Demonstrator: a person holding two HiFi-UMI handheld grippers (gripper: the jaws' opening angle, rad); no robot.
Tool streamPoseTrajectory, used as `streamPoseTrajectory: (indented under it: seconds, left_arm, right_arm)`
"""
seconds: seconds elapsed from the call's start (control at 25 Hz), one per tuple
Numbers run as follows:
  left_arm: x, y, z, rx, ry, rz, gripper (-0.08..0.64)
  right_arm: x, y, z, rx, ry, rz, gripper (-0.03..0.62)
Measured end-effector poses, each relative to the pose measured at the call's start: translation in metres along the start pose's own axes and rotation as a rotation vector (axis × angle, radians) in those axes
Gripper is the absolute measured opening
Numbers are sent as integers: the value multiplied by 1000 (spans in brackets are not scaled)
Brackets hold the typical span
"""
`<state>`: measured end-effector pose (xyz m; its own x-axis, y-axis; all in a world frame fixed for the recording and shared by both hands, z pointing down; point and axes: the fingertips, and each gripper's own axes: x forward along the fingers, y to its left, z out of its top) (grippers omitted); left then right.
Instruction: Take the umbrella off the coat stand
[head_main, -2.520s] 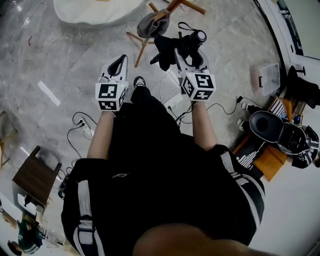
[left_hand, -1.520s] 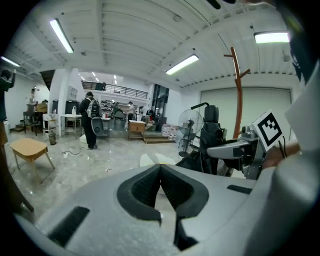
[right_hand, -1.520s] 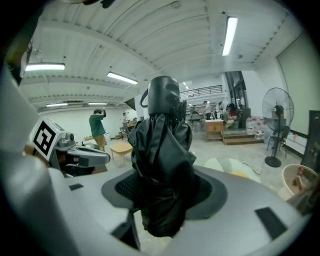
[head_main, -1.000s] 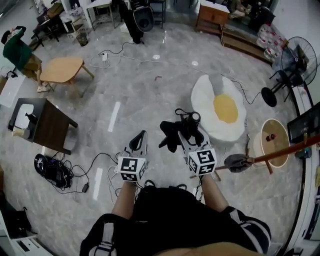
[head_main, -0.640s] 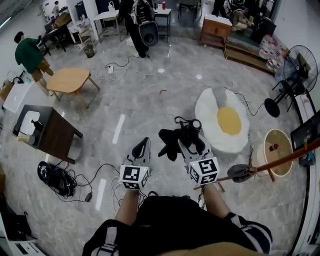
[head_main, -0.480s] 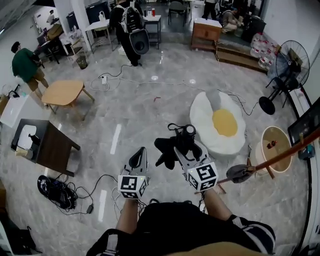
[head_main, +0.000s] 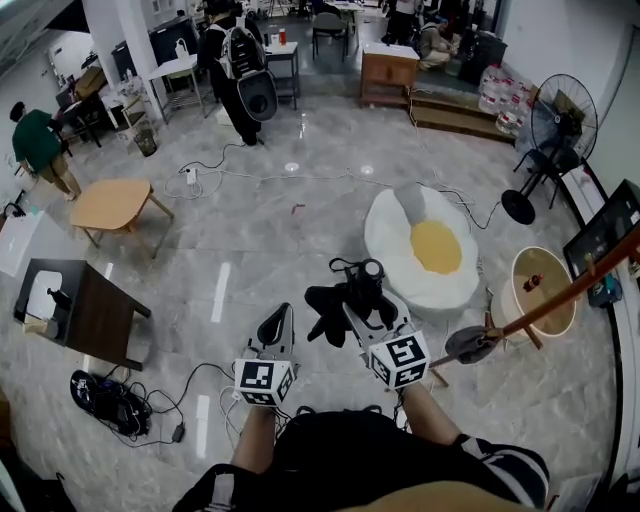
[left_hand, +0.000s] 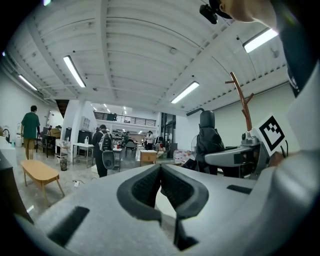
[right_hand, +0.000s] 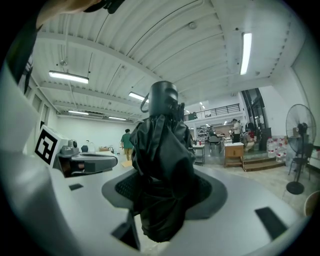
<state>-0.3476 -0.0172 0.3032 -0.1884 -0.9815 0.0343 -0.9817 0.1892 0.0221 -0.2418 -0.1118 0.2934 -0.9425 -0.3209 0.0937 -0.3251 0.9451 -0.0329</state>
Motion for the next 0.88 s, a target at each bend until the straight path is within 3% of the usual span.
streamPoseTrajectory:
  seconds: [0.88]
  left_arm:
    - [-13, 12, -7, -16, 10, -8, 0]
  right_arm:
    - [5, 14, -14, -12, 38, -3, 238]
